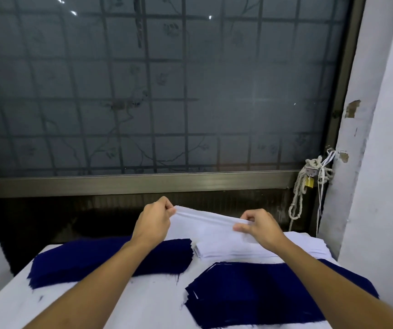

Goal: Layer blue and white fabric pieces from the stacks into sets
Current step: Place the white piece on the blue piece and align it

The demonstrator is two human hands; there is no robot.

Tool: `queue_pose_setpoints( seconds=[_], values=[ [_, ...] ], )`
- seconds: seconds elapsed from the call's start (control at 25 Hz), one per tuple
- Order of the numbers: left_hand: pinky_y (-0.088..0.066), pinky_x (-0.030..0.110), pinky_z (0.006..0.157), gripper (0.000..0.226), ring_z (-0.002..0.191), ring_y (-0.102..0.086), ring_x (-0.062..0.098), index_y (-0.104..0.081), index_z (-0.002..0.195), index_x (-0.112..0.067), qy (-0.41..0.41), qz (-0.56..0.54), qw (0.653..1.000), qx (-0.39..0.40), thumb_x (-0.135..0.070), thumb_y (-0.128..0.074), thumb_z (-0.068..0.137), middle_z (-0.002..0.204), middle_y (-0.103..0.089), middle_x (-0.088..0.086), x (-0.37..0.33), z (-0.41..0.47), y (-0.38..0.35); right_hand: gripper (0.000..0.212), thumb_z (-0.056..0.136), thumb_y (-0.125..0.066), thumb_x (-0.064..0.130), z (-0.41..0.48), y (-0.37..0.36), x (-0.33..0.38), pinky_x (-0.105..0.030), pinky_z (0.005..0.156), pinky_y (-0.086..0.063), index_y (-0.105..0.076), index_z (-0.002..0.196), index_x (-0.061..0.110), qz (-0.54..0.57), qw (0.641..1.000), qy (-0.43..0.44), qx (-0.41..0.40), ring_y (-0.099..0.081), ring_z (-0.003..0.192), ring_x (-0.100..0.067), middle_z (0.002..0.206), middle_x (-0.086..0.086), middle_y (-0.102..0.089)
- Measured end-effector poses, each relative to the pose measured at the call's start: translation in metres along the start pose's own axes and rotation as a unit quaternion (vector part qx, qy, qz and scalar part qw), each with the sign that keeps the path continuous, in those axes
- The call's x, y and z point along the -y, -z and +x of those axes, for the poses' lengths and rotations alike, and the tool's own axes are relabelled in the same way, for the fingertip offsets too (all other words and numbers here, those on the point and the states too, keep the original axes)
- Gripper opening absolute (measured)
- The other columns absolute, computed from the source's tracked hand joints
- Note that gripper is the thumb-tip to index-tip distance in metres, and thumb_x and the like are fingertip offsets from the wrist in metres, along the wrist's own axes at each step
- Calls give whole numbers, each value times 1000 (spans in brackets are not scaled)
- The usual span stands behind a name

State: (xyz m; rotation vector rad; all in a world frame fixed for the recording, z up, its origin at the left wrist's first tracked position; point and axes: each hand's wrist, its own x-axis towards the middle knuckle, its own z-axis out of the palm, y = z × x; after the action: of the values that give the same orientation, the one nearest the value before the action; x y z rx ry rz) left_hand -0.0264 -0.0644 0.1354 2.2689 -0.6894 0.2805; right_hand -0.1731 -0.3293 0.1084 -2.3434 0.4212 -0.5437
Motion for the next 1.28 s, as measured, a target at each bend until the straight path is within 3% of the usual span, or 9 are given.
queue_pose_setpoints(
  seconds=[0.2,0.36,0.56,0.68,0.76,0.88,0.96,1.08,1.28],
  values=[
    [-59,44,71,19,74,-66,20,-56,87,-26,9,-1,1000,-6,-30,-53,105,79,-67,-1,25,-19,43,21,84,-81,36,-26,13,8,-36,68,-50,-70,75,21,-29,999,-3,30,-65,69,-16,69,1,-68],
    [-54,30,67,17,77,-63,18,-58,90,-24,-2,-29,1000,6,-23,-51,106,81,-66,-1,41,-37,61,18,91,-75,33,-43,20,11,-32,68,-47,-69,89,16,-71,989,-15,130,-58,58,-8,69,-3,-62],
    [-45,21,65,14,74,-58,13,-61,94,-19,10,-60,998,9,-16,-52,106,78,-64,0,51,-59,78,32,91,-71,40,-70,15,12,-33,96,-46,-66,119,25,-76,981,-20,180,-58,113,-16,118,6,-62],
    [-46,21,67,13,76,-59,13,-63,98,-20,-5,-57,998,23,-17,-53,106,79,-63,-1,49,-68,84,38,90,-63,58,-83,9,13,-32,101,-42,-65,118,32,-28,972,-73,223,-55,119,-12,129,11,-59],
    [-46,20,69,12,79,-61,14,-64,101,-22,-17,-47,998,33,-19,-53,105,81,-65,-2,47,-73,88,57,96,-45,68,-90,4,12,-38,114,-31,-58,138,31,6,965,-142,222,-45,135,-19,143,12,-48],
    [-46,18,69,11,84,-64,13,-65,105,-25,-25,-24,998,43,-23,-55,105,89,-67,-4,47,-80,90,64,103,-33,62,-94,1,4,-41,119,-26,-44,151,21,-27,965,-179,191,-38,143,-25,158,-1,-39],
    [-43,16,65,10,83,-63,10,-66,106,-26,-23,-11,998,52,-25,-56,104,89,-67,-8,52,-86,88,49,105,-43,49,-102,3,3,-35,113,-29,-51,143,21,-12,968,-173,180,-43,134,-21,154,-1,-43],
    [-44,15,64,8,82,-64,9,-66,98,-31,-6,-3,999,48,-29,-60,102,87,-67,-11,64,-102,84,15,101,-59,26,-118,7,-6,-27,99,-37,-69,112,29,106,968,-165,155,-50,116,-13,134,4,-55],
    [-46,21,45,16,58,-63,16,-63,88,-27,39,-17,999,27,-37,-61,100,68,-64,-2,88,-136,77,22,88,-77,12,-145,7,-15,-23,77,-58,-76,108,21,260,954,-119,84,-72,100,-16,114,0,-73]
  ],
)
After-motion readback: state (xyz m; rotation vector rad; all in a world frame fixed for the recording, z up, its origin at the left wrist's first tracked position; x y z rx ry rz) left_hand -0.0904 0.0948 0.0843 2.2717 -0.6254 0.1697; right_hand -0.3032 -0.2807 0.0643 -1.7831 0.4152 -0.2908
